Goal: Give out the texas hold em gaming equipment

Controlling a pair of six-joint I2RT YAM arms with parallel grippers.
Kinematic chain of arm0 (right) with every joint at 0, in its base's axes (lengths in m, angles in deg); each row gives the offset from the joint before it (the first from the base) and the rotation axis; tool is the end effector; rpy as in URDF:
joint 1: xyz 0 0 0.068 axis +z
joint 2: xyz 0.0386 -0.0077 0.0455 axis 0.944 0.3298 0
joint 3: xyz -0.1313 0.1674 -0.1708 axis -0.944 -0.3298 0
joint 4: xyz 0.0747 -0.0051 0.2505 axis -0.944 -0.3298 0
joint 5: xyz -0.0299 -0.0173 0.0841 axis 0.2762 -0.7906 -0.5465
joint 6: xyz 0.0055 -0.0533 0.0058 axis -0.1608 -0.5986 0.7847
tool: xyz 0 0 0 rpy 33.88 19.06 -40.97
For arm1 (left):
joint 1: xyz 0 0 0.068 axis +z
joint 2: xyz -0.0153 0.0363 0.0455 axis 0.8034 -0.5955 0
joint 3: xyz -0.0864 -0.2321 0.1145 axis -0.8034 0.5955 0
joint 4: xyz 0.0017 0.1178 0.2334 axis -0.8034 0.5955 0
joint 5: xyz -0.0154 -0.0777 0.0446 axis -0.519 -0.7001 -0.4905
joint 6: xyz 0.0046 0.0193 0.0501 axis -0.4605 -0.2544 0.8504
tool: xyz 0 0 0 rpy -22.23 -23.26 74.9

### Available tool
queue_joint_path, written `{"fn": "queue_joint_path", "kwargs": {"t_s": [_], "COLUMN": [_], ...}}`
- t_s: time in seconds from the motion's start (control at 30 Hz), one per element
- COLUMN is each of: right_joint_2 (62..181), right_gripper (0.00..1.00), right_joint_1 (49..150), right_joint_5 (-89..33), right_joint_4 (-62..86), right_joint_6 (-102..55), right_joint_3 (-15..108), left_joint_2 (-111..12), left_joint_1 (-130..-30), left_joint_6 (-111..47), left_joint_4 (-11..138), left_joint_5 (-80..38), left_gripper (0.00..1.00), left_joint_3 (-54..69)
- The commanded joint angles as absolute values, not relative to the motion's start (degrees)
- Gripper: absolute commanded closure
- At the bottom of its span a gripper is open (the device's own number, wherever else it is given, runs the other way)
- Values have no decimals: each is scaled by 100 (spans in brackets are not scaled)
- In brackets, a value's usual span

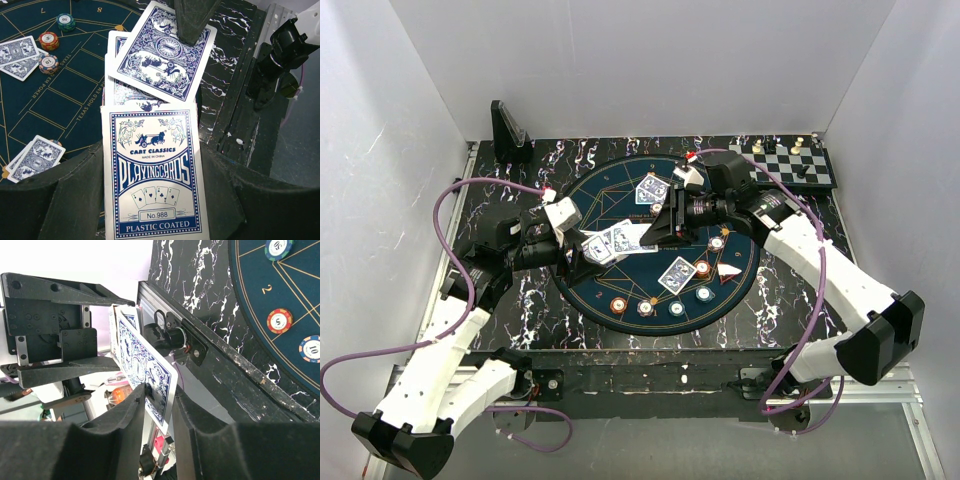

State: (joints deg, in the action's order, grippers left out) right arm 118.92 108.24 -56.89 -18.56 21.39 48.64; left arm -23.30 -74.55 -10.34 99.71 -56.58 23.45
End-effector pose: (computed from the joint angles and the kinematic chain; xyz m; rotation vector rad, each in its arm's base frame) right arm 0.2256 0.1999 0.3749 -0.1439 2.4392 1.4987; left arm 0.1507 -0.0846 0.3577 0.9864 1.7565 -0.9034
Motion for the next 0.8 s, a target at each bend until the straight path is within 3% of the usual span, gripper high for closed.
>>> {"fn": "queue_joint_path", "kwargs": {"t_s": [0.0,0.5,0.57,0.67,0.77], "right_joint_2": [11660,11536,11519,11449,11317], "right_gripper": [67,80,84,99,99], "right_joint_1": [10792,10555,10546,10485,10362], "right_joint_5": [-5709,-5832,-5902,-5964,-5999], "right_joint_4": [-1879,-2477,-2478,-2574,-2750], "right_joint_6": [2127,2022,2013,1952,1864], "right_joint_3": [4935,5172,5189,5277,5391], "left_joint_2": [-2245,-2184,-2184,-2184,-2192], "left_joint_1": [-7428,-7428,-7428,-7437,-7437], "left_joint_6": [-1056,-1047,-1038,-1038,-1012], "left_joint_4": [9792,9810,9828,9836,9836], "left_joint_5": [-5718,-5665,-5665,-5639,-5612], "left_gripper": [100,100,100,100,100], "left_joint_3": [2132,2167,2176,2167,2185]}}
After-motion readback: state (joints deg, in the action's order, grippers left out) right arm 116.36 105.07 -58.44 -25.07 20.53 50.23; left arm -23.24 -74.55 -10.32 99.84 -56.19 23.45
